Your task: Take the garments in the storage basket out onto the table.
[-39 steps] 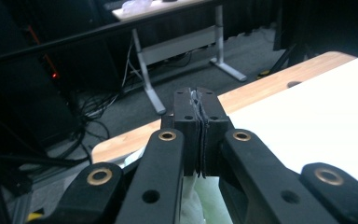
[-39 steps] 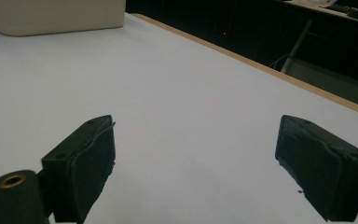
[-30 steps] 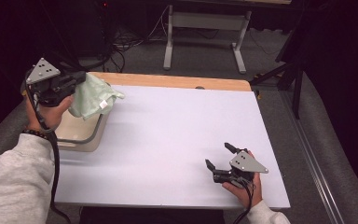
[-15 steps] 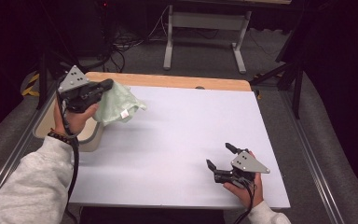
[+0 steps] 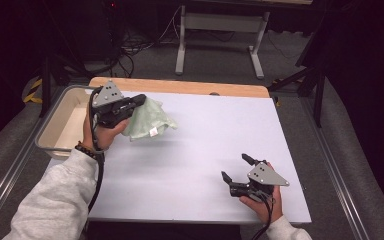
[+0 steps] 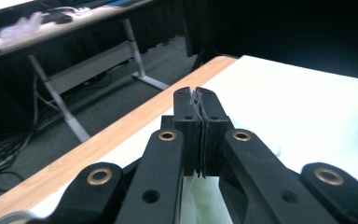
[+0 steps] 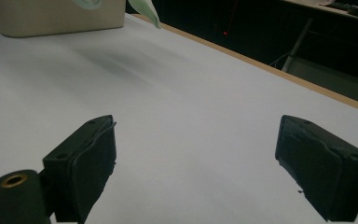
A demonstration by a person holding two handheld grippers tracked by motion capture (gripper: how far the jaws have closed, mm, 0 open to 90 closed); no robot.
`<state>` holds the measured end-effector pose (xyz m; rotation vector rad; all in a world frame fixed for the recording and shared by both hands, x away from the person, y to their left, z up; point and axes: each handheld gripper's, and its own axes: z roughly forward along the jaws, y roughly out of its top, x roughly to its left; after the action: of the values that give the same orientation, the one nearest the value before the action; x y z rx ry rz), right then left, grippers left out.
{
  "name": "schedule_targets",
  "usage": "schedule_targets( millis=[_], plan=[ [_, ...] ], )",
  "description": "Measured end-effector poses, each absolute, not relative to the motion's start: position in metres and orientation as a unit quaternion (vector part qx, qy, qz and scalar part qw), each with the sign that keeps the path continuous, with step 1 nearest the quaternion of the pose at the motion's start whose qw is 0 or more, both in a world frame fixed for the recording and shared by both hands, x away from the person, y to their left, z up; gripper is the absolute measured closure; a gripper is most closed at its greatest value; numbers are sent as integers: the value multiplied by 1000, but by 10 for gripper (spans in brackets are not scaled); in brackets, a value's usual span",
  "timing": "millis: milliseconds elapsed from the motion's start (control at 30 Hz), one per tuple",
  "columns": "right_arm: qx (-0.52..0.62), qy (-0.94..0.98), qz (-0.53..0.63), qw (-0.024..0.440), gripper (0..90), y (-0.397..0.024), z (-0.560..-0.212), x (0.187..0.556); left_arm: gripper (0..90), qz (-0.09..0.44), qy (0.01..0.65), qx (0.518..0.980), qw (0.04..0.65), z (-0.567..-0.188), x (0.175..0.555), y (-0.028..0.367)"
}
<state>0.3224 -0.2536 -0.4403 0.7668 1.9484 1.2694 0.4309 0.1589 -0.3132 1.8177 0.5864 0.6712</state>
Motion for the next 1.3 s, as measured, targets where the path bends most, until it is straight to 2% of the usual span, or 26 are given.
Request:
schedule_targets(
  millis=[733,1300],
  plan=[
    [298,746,487,344,140,-255,-440,322,885,203,208,793,535,-354,434,98],
    [290,747,490,342,152,-251,-442,330,882,174,193,816,516,-387,437,71]
  ],
)
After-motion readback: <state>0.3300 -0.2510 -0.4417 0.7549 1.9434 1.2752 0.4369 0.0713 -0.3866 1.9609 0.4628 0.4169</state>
